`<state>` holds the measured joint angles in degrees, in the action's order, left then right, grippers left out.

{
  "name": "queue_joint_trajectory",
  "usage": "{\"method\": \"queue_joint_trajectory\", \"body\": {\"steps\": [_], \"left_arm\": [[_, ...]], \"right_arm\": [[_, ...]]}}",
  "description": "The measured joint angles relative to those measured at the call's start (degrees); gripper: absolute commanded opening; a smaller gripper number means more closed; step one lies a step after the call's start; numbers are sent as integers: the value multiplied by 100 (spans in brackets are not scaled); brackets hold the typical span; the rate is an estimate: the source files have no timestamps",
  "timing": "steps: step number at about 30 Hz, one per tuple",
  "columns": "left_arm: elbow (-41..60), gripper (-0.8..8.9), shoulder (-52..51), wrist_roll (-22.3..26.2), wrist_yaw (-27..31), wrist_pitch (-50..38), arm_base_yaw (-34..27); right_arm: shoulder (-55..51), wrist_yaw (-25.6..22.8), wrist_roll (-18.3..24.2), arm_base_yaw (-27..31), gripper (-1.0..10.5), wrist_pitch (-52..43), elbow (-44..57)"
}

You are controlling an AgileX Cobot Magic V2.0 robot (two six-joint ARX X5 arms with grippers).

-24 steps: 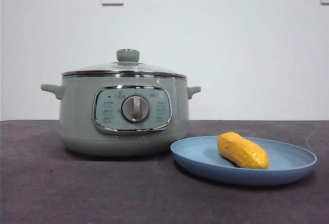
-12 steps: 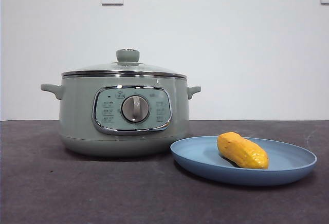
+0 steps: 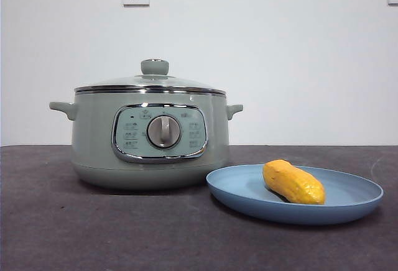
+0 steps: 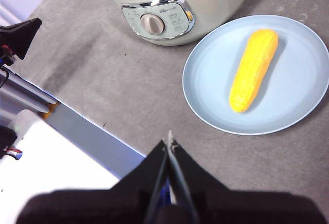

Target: Take the corn out from the steamer,put the corn on the plate,close the lid

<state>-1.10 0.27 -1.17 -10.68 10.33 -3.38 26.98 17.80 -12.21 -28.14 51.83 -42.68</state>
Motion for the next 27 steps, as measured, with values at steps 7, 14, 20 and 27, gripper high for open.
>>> {"method": "queue_joint_trajectory", "body": {"steps": [7, 14, 20, 27], "left_arm": [[0, -3, 0, 0, 0, 0, 0], [0, -3, 0, 0, 0, 0, 0], [0, -3, 0, 0, 0, -2, 0], [0, -3, 0, 0, 0, -2, 0]], "right_arm": [[0, 0, 0, 0, 0, 0, 0], [-20, -463, 184, 42, 0, -243, 2], [-415, -1032, 413, 881, 0, -1694, 125], [-1165, -1032, 492, 2055, 0, -3224, 1381]]}}
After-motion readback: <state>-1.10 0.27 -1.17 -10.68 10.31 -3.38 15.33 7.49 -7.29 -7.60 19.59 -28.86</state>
